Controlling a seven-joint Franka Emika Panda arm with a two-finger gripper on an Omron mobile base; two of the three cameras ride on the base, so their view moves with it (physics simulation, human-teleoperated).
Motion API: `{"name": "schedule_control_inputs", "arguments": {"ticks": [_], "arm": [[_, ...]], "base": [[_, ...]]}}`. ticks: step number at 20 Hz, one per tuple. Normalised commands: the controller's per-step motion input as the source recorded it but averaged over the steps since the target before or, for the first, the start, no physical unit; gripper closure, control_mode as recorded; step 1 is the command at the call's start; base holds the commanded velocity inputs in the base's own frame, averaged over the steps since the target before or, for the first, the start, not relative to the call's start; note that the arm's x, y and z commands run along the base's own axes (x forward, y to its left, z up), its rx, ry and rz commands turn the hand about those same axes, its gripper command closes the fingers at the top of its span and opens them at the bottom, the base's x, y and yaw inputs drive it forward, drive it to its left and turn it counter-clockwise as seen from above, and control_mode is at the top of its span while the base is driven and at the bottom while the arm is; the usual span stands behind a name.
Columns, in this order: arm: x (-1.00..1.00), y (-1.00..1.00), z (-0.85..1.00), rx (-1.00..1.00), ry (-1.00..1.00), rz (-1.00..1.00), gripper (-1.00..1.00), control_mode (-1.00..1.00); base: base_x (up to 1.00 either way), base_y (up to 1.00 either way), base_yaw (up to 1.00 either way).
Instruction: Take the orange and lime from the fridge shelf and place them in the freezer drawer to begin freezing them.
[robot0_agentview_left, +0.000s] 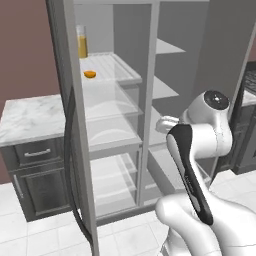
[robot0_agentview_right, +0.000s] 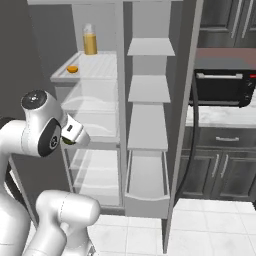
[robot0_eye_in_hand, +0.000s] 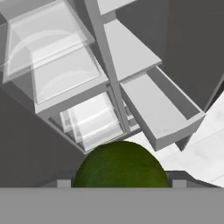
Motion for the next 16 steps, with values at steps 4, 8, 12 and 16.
{"name": "schedule_control_inputs", "arguments": {"ticks": [4,8,12,16], "arm": [[0.0,0.0,0.0,0.0,0.0,0.0,1.0,1.0],[0.0,0.0,0.0,0.0,0.0,0.0,1.0,1.0],[0.31,-0.23,-0.29,0.0,0.04,-0.01,1.0,-1.0],[0.98,-0.58,-0.67,0.01,0.15,-0.03,1.0,-1.0]], "base": [[0.04,-0.31,-0.13],[0.18,-0.19,-0.08],[0.07,-0.11,-0.02],[0.0,0.0,0.0]]}}
